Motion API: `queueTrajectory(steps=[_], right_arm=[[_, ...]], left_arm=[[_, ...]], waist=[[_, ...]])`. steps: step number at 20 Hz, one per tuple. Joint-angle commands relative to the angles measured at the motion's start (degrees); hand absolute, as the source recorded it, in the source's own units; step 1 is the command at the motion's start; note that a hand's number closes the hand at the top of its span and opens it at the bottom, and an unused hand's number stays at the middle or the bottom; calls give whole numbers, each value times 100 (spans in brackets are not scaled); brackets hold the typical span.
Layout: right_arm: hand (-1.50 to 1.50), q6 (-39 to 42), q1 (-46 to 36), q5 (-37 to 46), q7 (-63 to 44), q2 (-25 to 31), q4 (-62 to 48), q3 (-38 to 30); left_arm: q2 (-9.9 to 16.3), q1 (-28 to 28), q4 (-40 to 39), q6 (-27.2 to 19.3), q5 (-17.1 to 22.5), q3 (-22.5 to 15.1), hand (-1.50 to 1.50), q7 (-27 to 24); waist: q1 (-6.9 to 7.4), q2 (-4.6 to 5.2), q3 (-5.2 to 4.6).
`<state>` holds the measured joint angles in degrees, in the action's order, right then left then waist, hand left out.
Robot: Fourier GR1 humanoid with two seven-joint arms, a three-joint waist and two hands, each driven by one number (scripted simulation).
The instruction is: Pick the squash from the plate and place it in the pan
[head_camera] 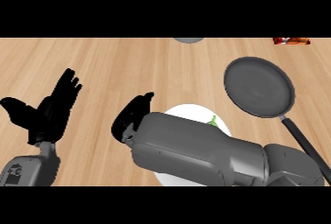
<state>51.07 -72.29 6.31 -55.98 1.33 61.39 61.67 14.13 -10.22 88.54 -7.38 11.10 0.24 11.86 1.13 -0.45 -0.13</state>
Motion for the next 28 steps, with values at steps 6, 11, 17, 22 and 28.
queueTrajectory(steps=[6, 11, 17, 22, 28], right_arm=[[-150, -174, -37, -640, -1285, -128, -61, 599], [-150, -361, -69, -497, -1151, -128, -432, 1004], [-150, -678, 299, -469, -1236, -128, -316, 1253], [-150, -304, 167, -340, -934, -129, -815, 1081], [-150, -594, 528, -126, -892, -129, -725, 1224]], left_arm=[[-187, -111, -59, -14, -72, -65, 0, -128], [-168, -271, 3, -52, -121, -131, 0, 211], [-62, -312, -402, 131, -86, 142, 0, -224], [-113, -302, -9, -30, -135, 96, 0, 130], [-64, -247, 313, 21, -136, 46, 0, 484]], waist=[[91, 36, -1], [116, 52, 4], [73, 67, 3], [39, 57, 8], [65, 58, 9]])
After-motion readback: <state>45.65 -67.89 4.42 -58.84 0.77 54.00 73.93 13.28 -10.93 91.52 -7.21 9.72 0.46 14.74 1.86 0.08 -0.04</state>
